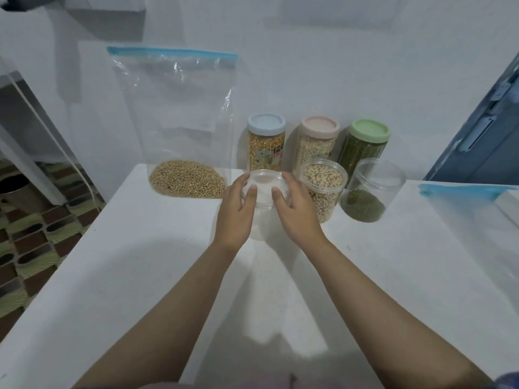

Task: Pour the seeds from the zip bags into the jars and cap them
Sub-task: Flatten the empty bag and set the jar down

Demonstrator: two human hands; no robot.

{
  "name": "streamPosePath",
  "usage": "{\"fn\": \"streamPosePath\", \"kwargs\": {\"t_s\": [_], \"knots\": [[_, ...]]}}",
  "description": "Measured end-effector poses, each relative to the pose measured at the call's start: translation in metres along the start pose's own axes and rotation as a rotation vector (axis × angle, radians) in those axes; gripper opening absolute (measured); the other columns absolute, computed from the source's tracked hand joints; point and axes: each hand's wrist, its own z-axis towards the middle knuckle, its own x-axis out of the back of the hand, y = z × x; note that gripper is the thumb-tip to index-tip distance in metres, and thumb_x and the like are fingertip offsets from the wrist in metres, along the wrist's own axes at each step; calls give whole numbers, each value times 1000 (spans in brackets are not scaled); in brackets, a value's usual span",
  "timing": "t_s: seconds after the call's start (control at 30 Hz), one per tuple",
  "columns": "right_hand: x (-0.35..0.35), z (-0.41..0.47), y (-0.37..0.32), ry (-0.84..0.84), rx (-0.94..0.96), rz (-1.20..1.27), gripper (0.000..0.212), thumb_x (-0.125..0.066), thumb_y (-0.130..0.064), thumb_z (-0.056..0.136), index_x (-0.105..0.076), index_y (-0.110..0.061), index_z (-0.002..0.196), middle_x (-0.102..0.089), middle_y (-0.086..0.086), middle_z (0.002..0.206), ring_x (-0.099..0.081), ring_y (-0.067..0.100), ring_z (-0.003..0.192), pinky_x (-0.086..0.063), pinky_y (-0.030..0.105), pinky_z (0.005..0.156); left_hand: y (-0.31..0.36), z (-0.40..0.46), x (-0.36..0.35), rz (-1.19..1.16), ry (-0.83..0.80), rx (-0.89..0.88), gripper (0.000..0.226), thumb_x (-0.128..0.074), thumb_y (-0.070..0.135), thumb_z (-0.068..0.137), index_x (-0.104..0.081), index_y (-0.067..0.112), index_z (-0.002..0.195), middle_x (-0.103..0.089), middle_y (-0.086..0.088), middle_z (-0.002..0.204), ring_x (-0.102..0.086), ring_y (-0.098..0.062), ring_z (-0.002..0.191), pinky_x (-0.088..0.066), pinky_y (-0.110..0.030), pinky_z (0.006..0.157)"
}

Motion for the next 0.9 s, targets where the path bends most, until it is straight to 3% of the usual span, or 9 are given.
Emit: {"fn": "streamPosePath", "kwargs": {"t_s": [0.17, 0.3, 0.4, 0.47, 0.57, 0.67, 0.77, 0.9], "knots": [[15, -53, 8, 82, -31, 160, 45, -54, -35, 101, -46, -27, 144, -45, -14, 139, -40, -1, 129, -35, 25, 111, 1, -48, -4, -120, -26, -51, 40, -47, 48, 100, -47, 36, 138, -49, 23, 134, -42, 7, 130, -34, -17, 107], [29, -87, 14, 97, -26, 244, 45, -54, -43, 93, -49, -36, 138, -49, -20, 136, -46, -3, 128, -43, 22, 100, -2, -79, -11, -167, -51, -44, 42, -48, 65, 88, -47, 55, 129, -49, 28, 132, -44, -1, 131, -40, -27, 108], [44, -99, 18, 64, -35, 281, 48, -54, -45, 91, -51, -35, 138, -51, -27, 135, -49, -3, 125, -44, 21, 96, -8, -95, -13, -166, -165, -117, 63, -52, 76, 83, -38, 50, 139, -43, 22, 144, -42, -9, 138, -39, -39, 113], [50, -103, 22, 11, -45, 290, 52, -53, -56, 89, -48, -42, 138, -51, -31, 136, -49, 2, 127, -46, 31, 100, -11, -99, -13, -145, -239, -137, 79, -61, 76, 77, -33, 47, 144, -39, 21, 150, -39, -10, 141, -37, -44, 116], [58, -105, 30, -100, -26, 261, 71, -53, -78, 79, -35, -53, 143, -41, -33, 146, -41, 6, 136, -43, 38, 106, -8, -96, -9, -171, -305, -87, 89, -74, 74, 66, -26, 64, 141, -41, 17, 152, -40, -6, 141, -36, -46, 117], [62, -104, 34, -170, -6, 266, 102, -69, -76, 68, -21, -44, 153, -33, -33, 150, -36, -2, 139, -38, 21, 107, -6, -91, -6, -199, -354, -32, 96, -80, 73, 59, -22, 73, 136, -41, 14, 152, -41, -3, 139, -35, -44, 118], [61, -106, 37, -157, -23, 405, 94, -81, -49, 66, -35, -32, 145, -48, -30, 138, -44, -6, 132, -41, 14, 101, -7, -89, -5, -213, -365, 7, 106, -83, 71, 55, -26, 57, 143, -45, 17, 149, -43, -3, 138, -37, -42, 117], [63, -104, 39, -138, -20, 437, 77, -80, -42, 67, -45, -30, 135, -56, -23, 131, -50, 1, 128, -44, 21, 100, -6, -88, -2, -184, -364, -6, 101, -87, 60, 58, -45, 28, 145, -53, 11, 140, -49, -6, 133, -42, -42, 113]]}}
